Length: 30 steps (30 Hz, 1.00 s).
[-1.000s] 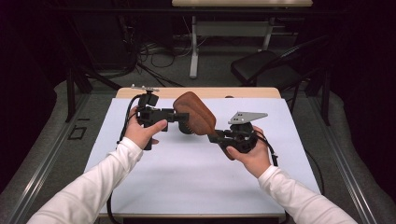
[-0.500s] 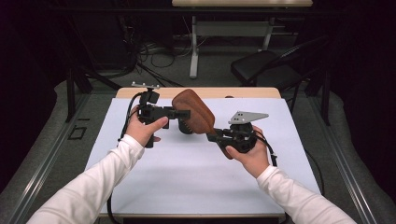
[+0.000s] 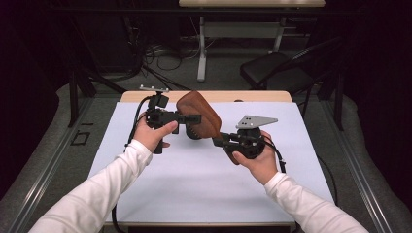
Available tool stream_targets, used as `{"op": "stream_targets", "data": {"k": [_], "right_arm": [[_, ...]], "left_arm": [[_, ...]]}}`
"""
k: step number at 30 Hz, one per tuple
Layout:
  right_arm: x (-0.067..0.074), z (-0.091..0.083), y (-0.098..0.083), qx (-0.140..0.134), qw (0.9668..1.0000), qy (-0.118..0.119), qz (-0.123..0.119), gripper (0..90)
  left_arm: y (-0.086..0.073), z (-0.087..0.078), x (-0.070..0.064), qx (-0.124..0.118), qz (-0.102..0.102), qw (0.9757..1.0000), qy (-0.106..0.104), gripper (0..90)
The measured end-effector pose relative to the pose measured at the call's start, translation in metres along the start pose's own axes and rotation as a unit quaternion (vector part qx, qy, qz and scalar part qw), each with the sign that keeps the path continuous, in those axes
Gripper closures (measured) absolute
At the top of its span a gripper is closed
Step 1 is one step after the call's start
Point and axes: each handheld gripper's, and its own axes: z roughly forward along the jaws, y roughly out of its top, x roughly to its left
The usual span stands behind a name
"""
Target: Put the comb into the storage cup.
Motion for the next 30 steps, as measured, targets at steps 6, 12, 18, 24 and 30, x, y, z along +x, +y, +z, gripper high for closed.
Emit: {"op": "stream_targets", "data": {"k": [6, 12, 18, 24, 30], "right_arm": [[0.0011, 0.0011, 0.0010, -0.003, 1.0000, 0.000, -0.001, 72.1], [0.0023, 0.0015, 0.0009, -0.005, 1.0000, -0.001, -0.005, 72.1], [0.0032, 0.0032, 0.0006, -0.006, 1.0000, 0.003, -0.005, 72.1], [0.0049, 0.0060, -0.0001, -0.007, 0.9999, 0.005, -0.007, 72.1], [0.0059, 0.0078, -0.0010, -0.006, 0.9999, 0.007, -0.009, 72.1]], "left_arm": [[0.0014, 0.0025, 0.0014, -0.007, -0.013, 0.9998, -0.012, 15.8], [0.0027, 0.0035, 0.0022, -0.010, -0.023, 0.9995, -0.021, 16.1], [0.0026, 0.0042, 0.0015, -0.010, -0.022, 0.9995, -0.022, 18.1], [0.0027, 0.0026, 0.0011, -0.015, -0.027, 0.9994, -0.018, 23.2], [0.0021, 0.0017, 0.0015, -0.011, -0.030, 0.9994, -0.016, 28.7]]}}
